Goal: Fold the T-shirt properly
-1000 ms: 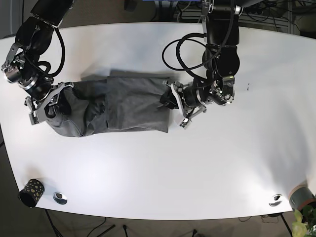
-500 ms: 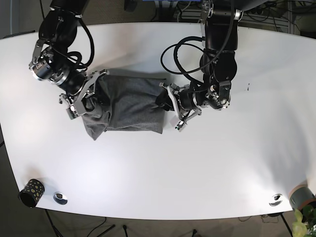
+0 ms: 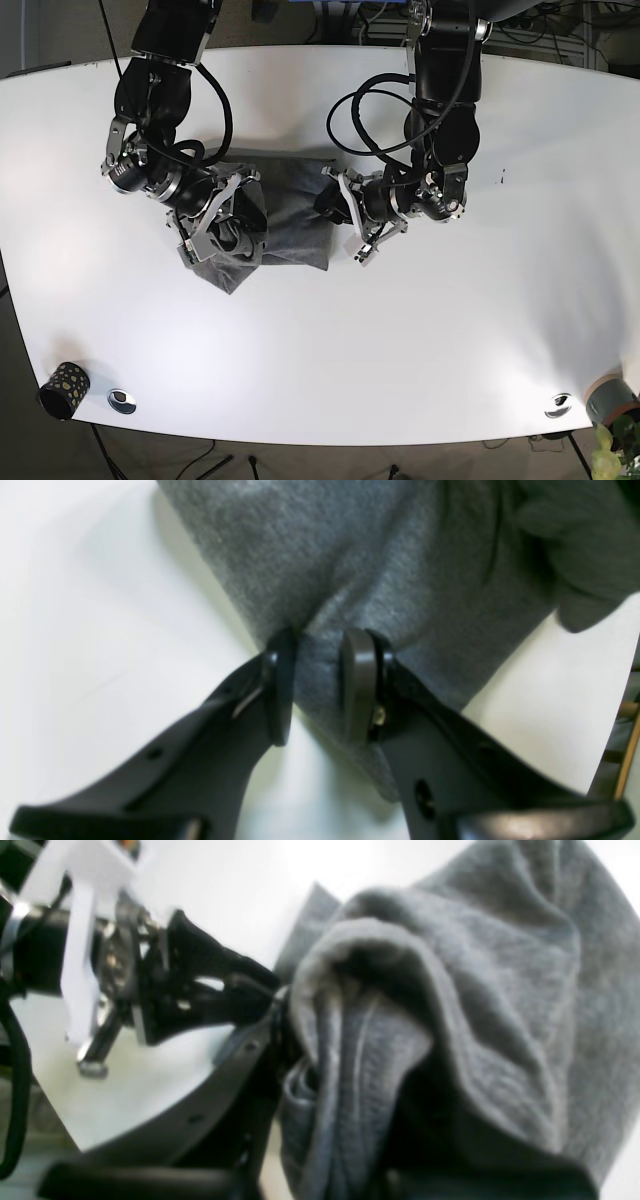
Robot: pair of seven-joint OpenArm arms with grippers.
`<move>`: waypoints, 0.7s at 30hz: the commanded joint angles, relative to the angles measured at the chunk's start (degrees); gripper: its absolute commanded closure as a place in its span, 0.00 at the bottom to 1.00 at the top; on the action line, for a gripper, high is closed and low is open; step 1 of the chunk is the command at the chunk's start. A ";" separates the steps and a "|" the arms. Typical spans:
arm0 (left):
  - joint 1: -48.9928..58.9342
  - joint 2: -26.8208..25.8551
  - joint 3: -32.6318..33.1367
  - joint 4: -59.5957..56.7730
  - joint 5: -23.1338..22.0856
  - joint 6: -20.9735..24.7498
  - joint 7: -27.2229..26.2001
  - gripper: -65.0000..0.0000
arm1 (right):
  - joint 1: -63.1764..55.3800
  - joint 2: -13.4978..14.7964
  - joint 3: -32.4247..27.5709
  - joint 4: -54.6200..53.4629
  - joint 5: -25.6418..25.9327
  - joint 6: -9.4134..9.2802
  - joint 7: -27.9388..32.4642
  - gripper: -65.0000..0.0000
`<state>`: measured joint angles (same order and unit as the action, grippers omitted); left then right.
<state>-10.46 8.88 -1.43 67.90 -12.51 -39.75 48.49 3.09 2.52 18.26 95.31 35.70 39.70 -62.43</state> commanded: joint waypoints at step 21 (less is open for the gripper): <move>0.13 0.12 -0.11 5.38 -3.53 0.67 0.26 0.51 | -1.29 4.73 -6.88 11.99 -1.64 0.30 1.20 0.17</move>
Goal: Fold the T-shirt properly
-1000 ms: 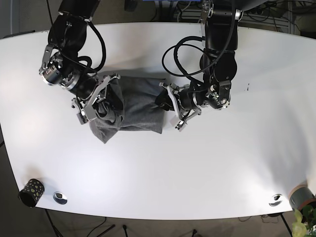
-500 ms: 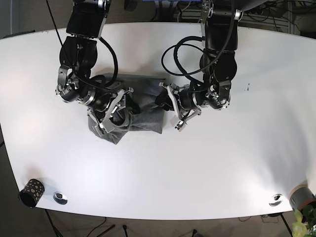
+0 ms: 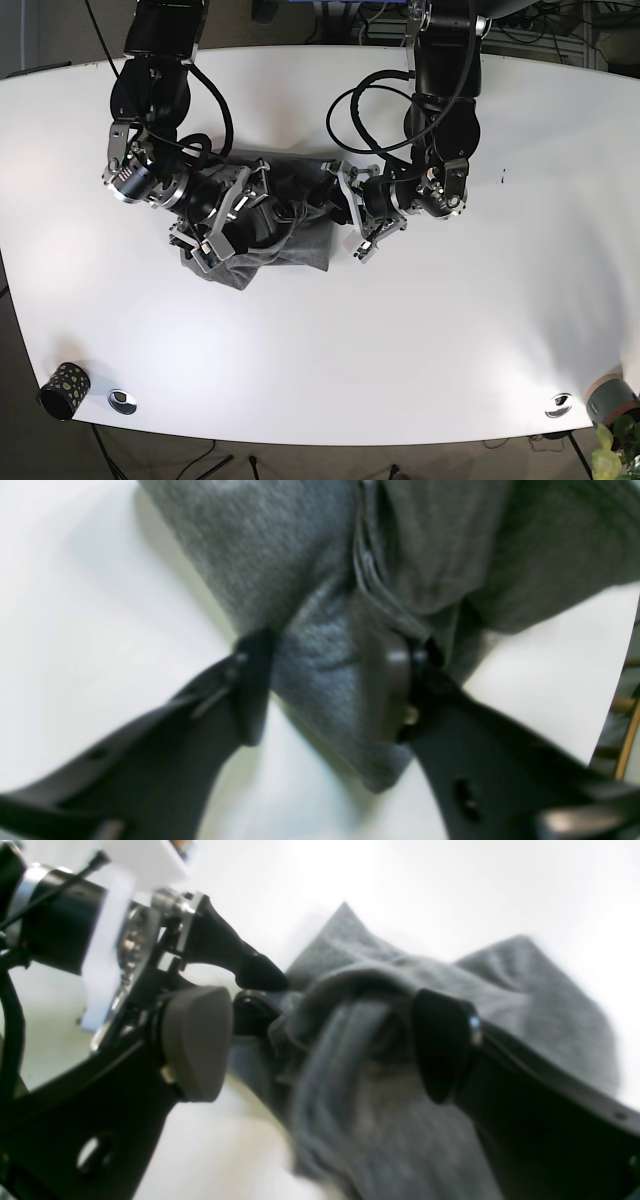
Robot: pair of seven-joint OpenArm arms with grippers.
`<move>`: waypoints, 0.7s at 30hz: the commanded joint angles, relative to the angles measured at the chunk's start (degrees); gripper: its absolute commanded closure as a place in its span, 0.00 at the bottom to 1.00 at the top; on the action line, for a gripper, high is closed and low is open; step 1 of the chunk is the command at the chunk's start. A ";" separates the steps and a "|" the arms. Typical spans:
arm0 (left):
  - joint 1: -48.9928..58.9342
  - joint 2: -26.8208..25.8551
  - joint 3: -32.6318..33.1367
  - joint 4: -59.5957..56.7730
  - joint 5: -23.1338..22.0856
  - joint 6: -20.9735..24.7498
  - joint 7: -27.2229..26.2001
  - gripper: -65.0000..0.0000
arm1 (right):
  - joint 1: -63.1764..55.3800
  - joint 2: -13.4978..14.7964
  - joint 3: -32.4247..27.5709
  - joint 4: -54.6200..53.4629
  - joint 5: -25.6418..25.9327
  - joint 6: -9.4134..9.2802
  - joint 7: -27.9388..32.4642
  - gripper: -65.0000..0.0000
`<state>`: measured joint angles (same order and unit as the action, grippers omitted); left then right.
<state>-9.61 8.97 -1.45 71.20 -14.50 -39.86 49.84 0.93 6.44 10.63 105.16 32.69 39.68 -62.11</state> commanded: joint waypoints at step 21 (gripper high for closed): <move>4.99 -11.83 -1.32 22.65 -7.61 0.52 -1.98 0.47 | -2.20 0.73 10.16 -5.96 4.28 0.32 -0.44 0.17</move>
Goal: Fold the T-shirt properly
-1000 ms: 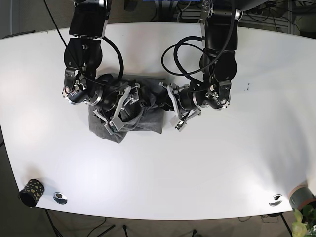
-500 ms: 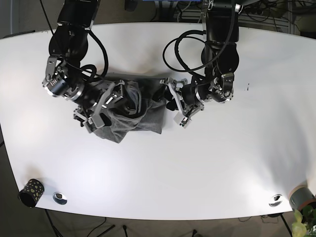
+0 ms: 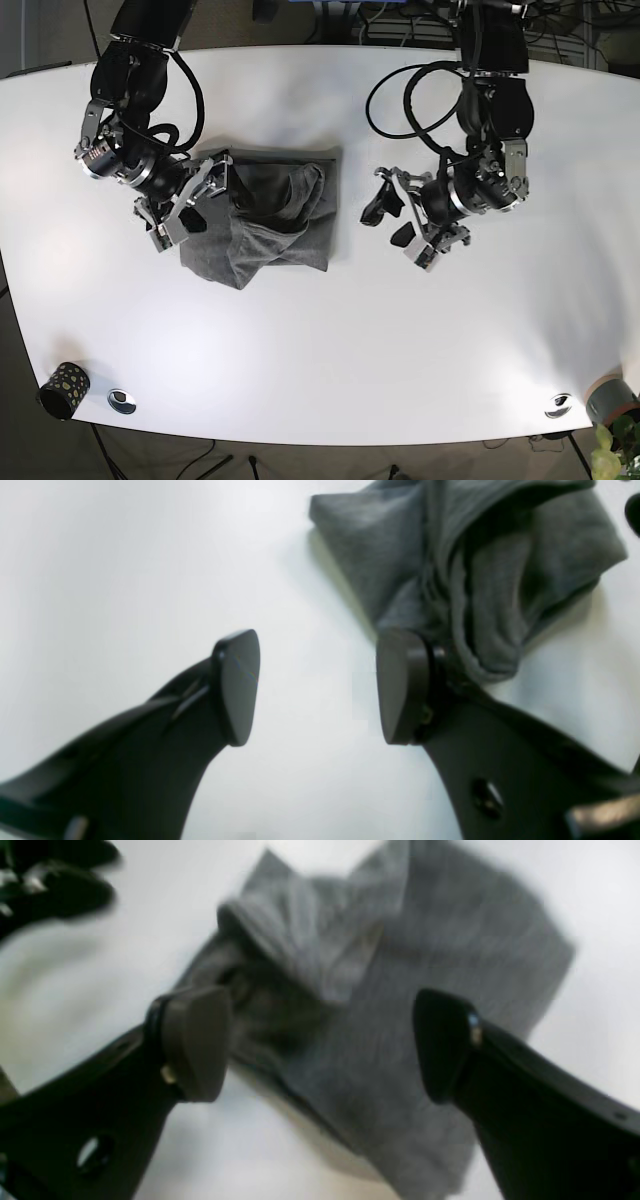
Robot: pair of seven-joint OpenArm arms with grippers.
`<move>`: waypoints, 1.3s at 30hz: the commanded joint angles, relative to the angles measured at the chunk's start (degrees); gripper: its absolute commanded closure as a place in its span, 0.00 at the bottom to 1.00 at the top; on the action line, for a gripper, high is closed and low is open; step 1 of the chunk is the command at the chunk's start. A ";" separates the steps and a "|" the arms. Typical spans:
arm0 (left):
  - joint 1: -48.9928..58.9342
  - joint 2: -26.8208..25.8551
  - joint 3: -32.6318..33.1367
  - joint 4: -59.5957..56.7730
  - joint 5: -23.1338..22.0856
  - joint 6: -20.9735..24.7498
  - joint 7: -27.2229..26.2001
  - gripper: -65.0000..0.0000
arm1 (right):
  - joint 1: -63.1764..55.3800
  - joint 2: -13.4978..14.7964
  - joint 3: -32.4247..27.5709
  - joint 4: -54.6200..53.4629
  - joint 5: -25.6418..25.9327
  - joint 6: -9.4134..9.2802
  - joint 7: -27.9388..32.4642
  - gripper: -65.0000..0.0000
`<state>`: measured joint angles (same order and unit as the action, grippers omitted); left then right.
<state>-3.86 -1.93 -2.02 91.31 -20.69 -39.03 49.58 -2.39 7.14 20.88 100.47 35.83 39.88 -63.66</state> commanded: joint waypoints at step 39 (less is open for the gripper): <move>-2.87 -5.14 1.89 5.88 -0.98 -0.05 -1.98 0.47 | 2.88 -3.05 -12.66 1.91 -9.50 0.12 1.20 0.17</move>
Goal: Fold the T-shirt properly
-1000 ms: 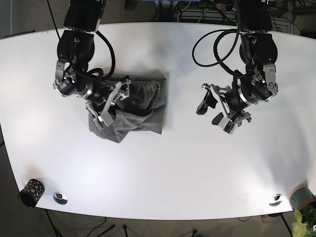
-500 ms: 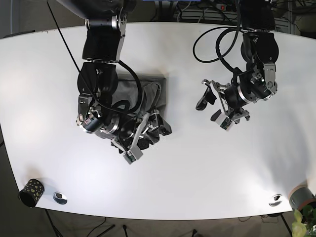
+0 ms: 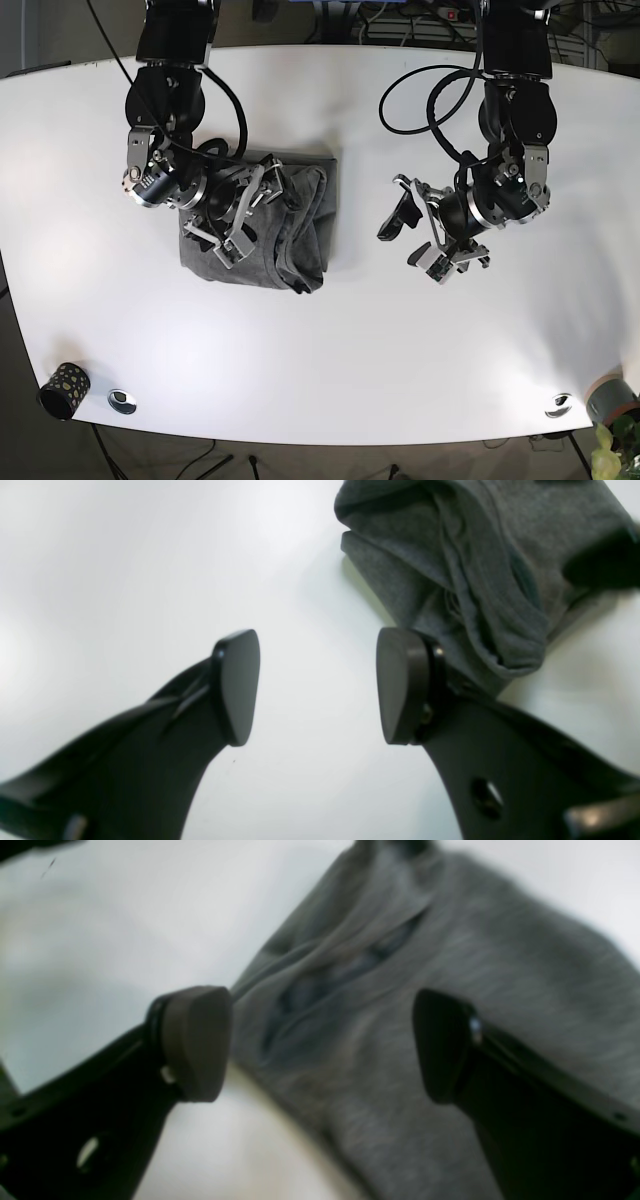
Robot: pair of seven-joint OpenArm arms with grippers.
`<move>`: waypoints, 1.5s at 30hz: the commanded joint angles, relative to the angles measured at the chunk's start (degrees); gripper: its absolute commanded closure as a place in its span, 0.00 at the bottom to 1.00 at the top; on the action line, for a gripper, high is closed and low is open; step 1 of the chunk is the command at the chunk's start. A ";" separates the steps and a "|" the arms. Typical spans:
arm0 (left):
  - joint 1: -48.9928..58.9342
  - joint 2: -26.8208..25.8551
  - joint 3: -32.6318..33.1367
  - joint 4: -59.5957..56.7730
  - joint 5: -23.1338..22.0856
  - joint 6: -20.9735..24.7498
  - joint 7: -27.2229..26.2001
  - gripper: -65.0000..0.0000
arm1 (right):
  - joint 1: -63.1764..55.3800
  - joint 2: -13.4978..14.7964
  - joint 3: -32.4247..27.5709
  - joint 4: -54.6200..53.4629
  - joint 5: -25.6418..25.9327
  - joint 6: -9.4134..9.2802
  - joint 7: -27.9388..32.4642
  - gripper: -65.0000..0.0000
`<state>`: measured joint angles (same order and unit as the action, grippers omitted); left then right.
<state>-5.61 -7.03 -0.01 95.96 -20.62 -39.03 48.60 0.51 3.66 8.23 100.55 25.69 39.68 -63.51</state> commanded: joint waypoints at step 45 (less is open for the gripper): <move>-6.75 6.54 18.25 -7.39 -0.96 0.04 -1.08 0.47 | 12.81 7.46 12.65 -11.45 0.20 0.32 2.89 0.64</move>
<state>-10.94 -1.58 17.61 88.90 -20.67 -39.05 48.82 11.07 9.34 20.62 91.20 24.77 39.86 -61.78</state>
